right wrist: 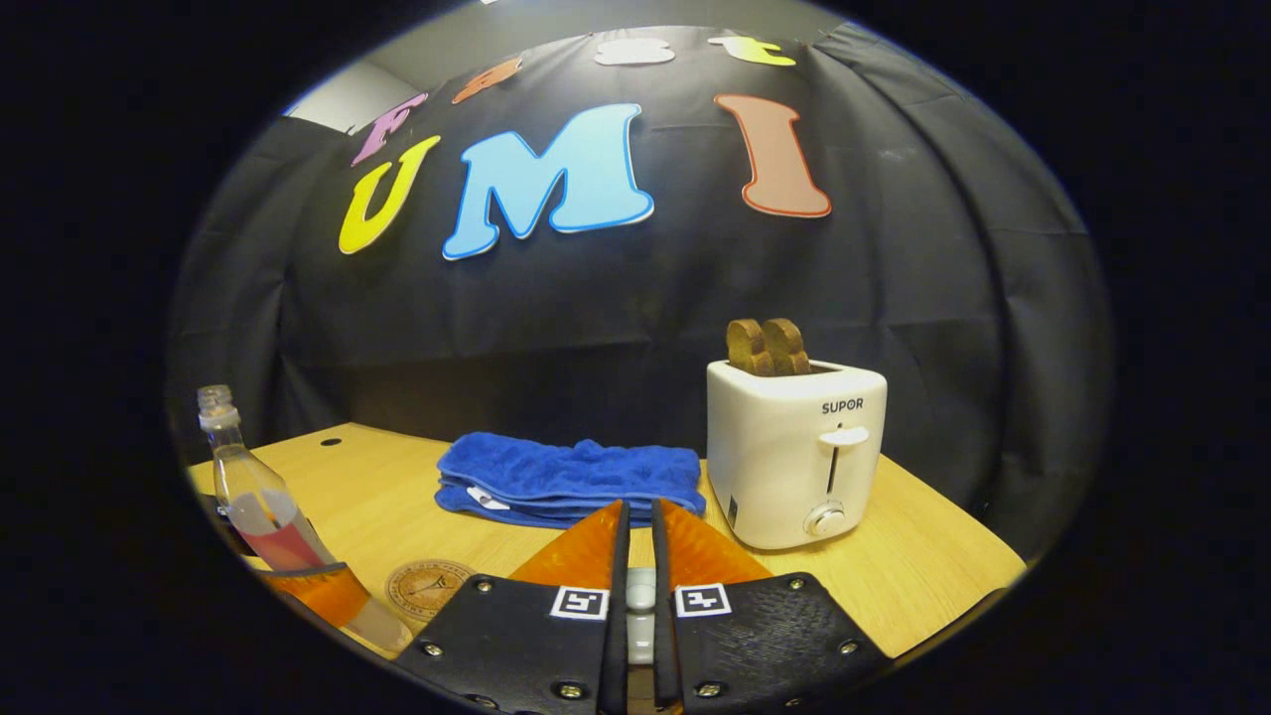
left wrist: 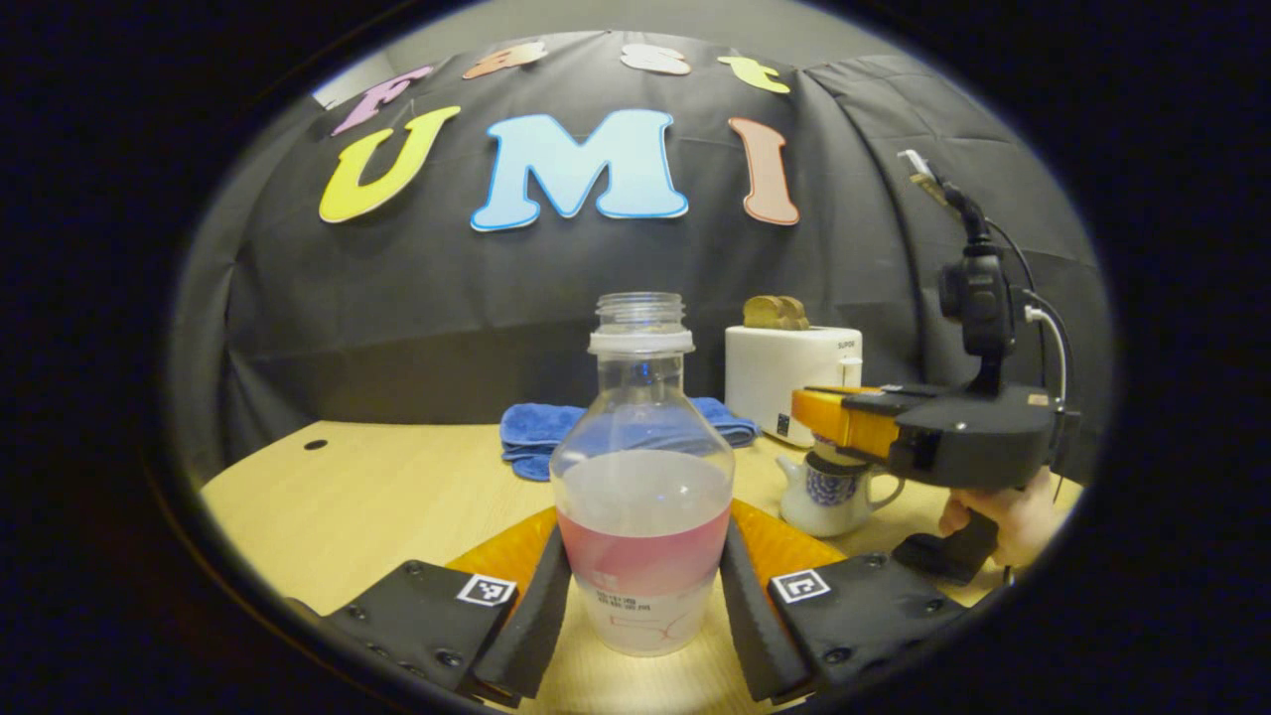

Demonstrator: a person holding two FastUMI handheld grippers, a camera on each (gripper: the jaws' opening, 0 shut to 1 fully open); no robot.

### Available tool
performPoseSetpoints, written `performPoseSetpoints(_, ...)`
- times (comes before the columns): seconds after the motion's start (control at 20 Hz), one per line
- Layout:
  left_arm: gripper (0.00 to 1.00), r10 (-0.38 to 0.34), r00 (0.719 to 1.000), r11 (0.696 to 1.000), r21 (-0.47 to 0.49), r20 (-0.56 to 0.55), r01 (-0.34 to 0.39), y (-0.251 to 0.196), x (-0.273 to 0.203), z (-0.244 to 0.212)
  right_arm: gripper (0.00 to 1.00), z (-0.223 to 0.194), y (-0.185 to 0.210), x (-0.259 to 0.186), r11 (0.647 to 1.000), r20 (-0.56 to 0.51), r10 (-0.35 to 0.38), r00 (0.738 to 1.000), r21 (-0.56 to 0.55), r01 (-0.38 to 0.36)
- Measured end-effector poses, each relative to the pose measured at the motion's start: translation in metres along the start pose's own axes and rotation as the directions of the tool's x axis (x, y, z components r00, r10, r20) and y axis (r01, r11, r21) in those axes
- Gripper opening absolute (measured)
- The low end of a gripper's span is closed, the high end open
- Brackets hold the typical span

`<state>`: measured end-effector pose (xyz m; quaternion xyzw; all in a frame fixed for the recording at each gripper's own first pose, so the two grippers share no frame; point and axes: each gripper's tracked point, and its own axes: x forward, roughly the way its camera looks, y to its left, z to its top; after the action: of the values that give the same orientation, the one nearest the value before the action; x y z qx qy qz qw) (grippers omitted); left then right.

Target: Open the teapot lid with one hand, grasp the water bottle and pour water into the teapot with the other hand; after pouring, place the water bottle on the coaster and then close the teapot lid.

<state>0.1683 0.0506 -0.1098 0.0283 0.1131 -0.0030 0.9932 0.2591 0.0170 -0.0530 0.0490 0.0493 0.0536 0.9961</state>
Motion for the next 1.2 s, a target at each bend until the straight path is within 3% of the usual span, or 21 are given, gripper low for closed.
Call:
performPoseSetpoints(0.2, 0.82, 0.019, 1.0, 0.998, 0.055, -0.025, -0.018, 0.007, 0.003, 0.004, 0.1, 0.023, -0.008, -0.015, 1.0, 0.035, -0.009, 0.999, -0.025, 0.01)
performPoseSetpoints(0.3, 0.82, 0.021, 0.999, 0.992, 0.129, -0.037, -0.017, 0.008, 0.005, 0.014, 0.1, 0.03, -0.014, -0.024, 0.999, 0.032, -0.008, 0.999, -0.033, 0.009)
performPoseSetpoints(0.5, 0.82, 0.026, 0.999, 0.942, 0.335, -0.044, -0.009, 0.005, 0.016, 0.034, 0.1, 0.04, -0.035, -0.044, 0.999, 0.023, -0.022, 0.999, -0.036, 0.023)
performPoseSetpoints(0.7, 0.83, 0.014, 0.998, 0.86, 0.509, -0.068, 0.022, -0.009, 0.034, 0.042, 0.1, 0.036, -0.06, -0.059, 0.999, 0.007, -0.037, 0.999, -0.01, 0.037)
performPoseSetpoints(0.95, 0.82, 0.032, 0.995, 0.73, 0.683, -0.098, 0.043, -0.016, 0.059, 0.038, 0.1, 0.02, -0.091, -0.069, 0.998, -0.021, -0.068, 0.997, -0.013, 0.068)
performPoseSetpoints(1.2, 0.82, 0.07, 0.989, 0.55, 0.832, -0.13, 0.07, -0.024, 0.077, 0.033, 0.1, 0.003, -0.117, -0.071, 0.996, -0.048, -0.087, 0.995, 0.027, 0.088)
